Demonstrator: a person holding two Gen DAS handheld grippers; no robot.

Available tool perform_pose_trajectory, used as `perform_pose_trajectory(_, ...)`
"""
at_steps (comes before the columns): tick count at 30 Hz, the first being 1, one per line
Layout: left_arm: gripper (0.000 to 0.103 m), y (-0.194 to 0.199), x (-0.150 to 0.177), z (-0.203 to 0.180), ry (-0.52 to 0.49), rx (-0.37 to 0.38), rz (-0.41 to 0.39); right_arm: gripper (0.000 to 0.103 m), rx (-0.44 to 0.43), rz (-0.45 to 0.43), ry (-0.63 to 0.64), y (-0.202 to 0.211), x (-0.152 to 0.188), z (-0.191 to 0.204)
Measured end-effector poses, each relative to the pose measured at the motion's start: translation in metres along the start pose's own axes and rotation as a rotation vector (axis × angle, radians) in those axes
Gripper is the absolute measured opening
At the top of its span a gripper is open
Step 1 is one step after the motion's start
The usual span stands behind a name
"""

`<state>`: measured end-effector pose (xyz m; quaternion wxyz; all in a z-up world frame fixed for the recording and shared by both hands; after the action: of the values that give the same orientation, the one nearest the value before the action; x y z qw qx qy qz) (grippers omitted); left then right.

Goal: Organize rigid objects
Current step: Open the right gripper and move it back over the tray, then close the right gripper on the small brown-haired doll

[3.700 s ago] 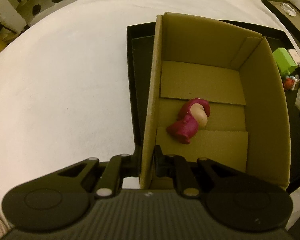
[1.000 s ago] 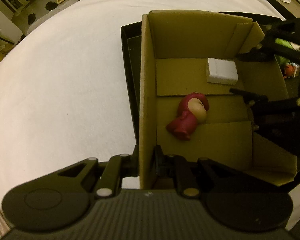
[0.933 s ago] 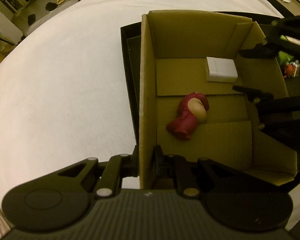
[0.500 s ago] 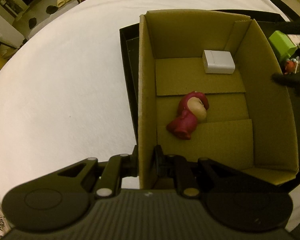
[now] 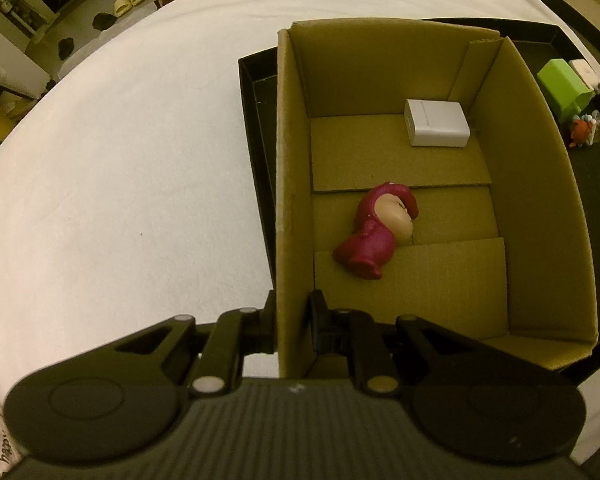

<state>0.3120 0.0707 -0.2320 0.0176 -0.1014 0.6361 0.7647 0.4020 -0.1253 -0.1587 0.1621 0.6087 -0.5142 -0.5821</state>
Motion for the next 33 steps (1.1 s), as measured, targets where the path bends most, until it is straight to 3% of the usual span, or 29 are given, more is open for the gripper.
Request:
perform_pose_trajectory(13,0.013,0.001,0.0,-0.002,-0.001,-0.004,-0.001,0.058,0.008,0.112,-0.158,-0.004,0.066,-0.015)
perform_pose_trajectory(24,0.013,0.001,0.001,-0.002,-0.002,-0.007,-0.004,0.058,-0.001,0.204,-0.286,-0.004,0.115,-0.001)
perform_pose_trajectory(33,0.014,0.001,0.001,-0.002,-0.007,-0.011,-0.007,0.058,0.023,0.215,-0.37,0.003,0.137,0.019)
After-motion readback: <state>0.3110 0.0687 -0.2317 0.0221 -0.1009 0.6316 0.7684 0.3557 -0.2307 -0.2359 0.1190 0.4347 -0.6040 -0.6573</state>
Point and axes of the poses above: each gripper's, at about its wrist camera, not at the fingertips, and y roughly against the way its jaws point, z to its left, x to its underside, the point moved 7 cm from there along -y, roughly the way its jaws point, and after that the axes turned 2 degrees about z, right-handed, at the moved point
